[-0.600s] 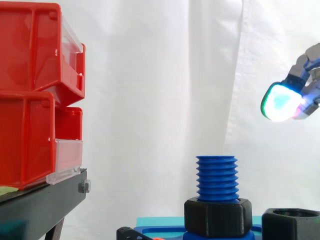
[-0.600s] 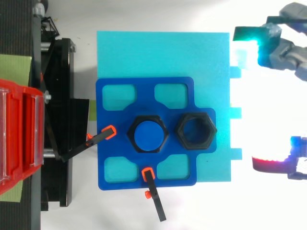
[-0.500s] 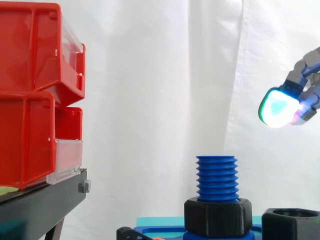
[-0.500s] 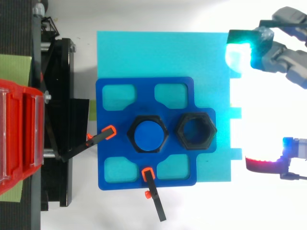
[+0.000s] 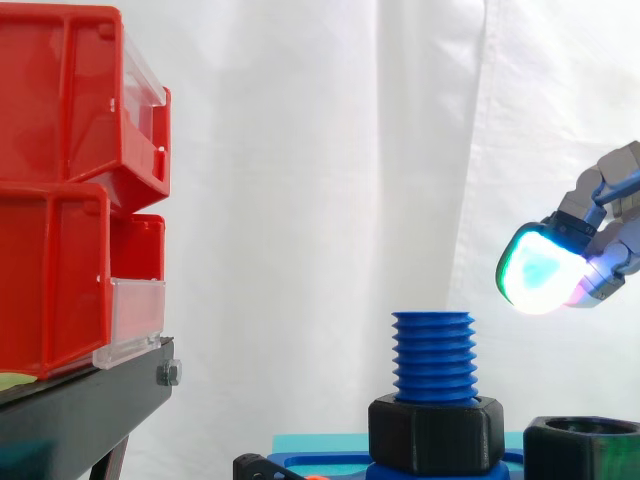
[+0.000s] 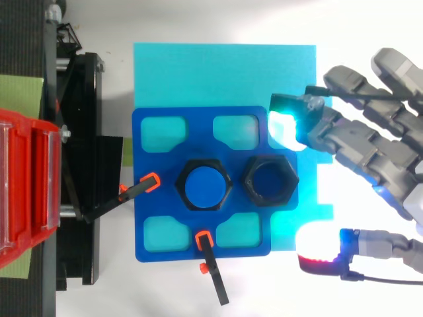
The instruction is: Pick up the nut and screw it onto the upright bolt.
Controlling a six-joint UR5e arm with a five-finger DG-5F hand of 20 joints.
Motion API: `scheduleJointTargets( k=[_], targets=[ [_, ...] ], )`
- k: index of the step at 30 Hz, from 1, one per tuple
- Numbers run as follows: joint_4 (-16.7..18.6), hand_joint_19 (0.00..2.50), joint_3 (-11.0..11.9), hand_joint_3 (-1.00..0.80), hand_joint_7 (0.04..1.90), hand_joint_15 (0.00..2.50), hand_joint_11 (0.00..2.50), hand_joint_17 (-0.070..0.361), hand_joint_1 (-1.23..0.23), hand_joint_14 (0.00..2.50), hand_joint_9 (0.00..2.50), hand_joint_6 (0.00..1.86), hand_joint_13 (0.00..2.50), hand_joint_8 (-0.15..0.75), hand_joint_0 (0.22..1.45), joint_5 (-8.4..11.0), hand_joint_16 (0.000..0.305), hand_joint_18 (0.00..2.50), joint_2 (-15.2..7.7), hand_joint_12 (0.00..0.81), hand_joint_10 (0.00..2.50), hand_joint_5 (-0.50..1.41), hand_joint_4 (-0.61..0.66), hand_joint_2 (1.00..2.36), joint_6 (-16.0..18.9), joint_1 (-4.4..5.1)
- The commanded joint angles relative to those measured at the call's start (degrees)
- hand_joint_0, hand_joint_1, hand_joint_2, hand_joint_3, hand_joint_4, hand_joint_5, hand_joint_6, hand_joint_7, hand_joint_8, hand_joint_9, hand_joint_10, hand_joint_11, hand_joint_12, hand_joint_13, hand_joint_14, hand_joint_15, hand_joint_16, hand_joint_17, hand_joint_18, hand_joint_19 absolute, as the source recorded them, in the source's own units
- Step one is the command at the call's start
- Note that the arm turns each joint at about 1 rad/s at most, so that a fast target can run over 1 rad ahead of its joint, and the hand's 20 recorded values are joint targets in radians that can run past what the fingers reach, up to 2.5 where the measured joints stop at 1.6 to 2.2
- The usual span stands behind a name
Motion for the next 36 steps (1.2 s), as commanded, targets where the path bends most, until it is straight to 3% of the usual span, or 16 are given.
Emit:
scheduleJointTargets(
  k=[1, 8, 25, 32, 36],
  targets=[
    [0.9, 0.00, 0.0, -0.50, 0.71, 0.00, 0.00, 0.111, -0.70, 0.00, 0.33, 0.50, 0.32, 0.279, 0.37, -0.03, 0.049, 0.05, -0.4, 0.400, 0.00, -0.25, 0.22, 1.00, -1.3, 0.52],
    [3.2, 0.00, -0.1, -0.50, 0.71, 0.00, 0.00, 0.112, -0.69, 0.00, 0.32, 0.50, 0.32, 0.279, 0.37, 0.32, 0.050, 0.05, -1.7, 0.403, 0.00, -0.25, 0.22, 1.00, -1.7, 1.40],
    [3.5, 0.00, -0.1, -0.50, 0.71, 0.00, 0.00, 0.114, -0.67, 0.00, 0.32, 0.50, 0.33, 0.279, 0.37, 1.20, 0.051, 0.06, -1.8, 0.404, 0.00, -0.25, 0.22, 1.00, -1.8, 1.58],
    [3.5, 0.00, -0.1, -0.50, 0.71, 0.00, 0.00, 0.114, -0.64, 0.00, 0.32, 0.50, 0.33, 0.281, 0.37, 1.56, 0.050, 0.07, -1.8, 0.404, 0.00, -0.25, 0.23, 1.00, -3.8, 1.58],
    [3.5, 0.00, -0.1, -0.50, 0.71, 0.00, 0.00, 0.114, -0.64, 0.00, 0.32, 0.50, 0.33, 0.282, 0.37, 2.08, 0.051, 0.07, -2.9, 0.406, 0.00, -0.25, 0.23, 1.00, -3.8, 1.58]
  ],
)
